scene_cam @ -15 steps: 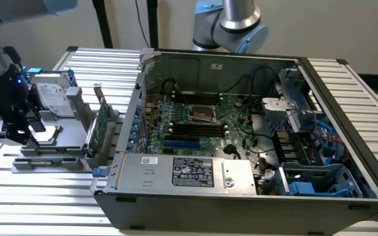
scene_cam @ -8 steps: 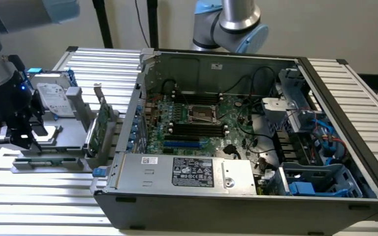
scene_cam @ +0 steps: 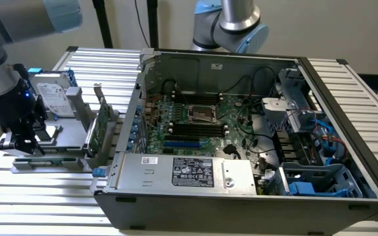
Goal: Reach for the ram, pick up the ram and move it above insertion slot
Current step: 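Pick up the ram and move it above insertion slot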
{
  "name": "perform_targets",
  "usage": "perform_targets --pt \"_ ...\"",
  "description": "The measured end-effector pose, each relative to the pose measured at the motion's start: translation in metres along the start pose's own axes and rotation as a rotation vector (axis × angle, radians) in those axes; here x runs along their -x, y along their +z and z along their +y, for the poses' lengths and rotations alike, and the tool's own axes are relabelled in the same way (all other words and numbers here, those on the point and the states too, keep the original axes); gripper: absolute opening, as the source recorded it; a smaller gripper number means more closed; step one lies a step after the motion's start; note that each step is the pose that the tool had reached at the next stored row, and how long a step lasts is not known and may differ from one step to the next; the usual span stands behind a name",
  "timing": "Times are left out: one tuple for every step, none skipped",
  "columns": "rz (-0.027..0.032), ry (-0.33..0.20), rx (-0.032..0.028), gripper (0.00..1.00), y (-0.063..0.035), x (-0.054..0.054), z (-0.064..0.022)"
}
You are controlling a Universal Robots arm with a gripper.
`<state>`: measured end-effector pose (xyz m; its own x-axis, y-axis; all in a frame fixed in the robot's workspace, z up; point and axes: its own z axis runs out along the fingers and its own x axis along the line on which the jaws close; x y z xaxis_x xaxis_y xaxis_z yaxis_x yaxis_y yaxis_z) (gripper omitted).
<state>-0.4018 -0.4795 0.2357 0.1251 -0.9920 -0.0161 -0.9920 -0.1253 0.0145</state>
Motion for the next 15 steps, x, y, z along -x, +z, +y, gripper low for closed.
perform_targets --pt "0.0 0.0 -0.0001 0.48 0.0019 0.0 -0.0001" --pt "-0.0001 0.0 -0.0002 0.48 0.0037 0.0 -0.0002" --pt "0.0 0.0 0.0 0.48 0.0054 0.0 -0.0003" --pt "0.0 0.0 0.0 0.48 0.0072 0.0 -0.0004" --pt "0.0 0.0 0.0 0.48 0.009 -0.001 -0.0005" --pt "-0.0001 -0.001 -0.0001 0.48 0.0109 -0.001 -0.0006" --pt "0.0 -0.001 0.0 0.48 0.0127 -0.001 -0.0007" --pt "0.0001 -0.001 0.0001 0.48 0.0145 -0.001 -0.0009" --pt "0.0 -0.001 0.0 0.48 0.0163 -0.001 -0.001" --pt "0.0 -0.001 0.0 0.48 0.018 -0.001 -0.0011" --pt "0.0 -0.001 -0.0001 0.48 0.0197 -0.001 -0.0012" --pt "0.0 -0.001 0.0001 0.48 0.0212 -0.002 -0.0013" --pt "0.0001 -0.001 0.0001 0.48 0.0226 -0.002 -0.0015" --pt "0.0 -0.001 0.0 0.48 0.024 -0.002 -0.0016" --pt "0.0 -0.001 0.0 0.48 0.0253 -0.002 -0.0017"
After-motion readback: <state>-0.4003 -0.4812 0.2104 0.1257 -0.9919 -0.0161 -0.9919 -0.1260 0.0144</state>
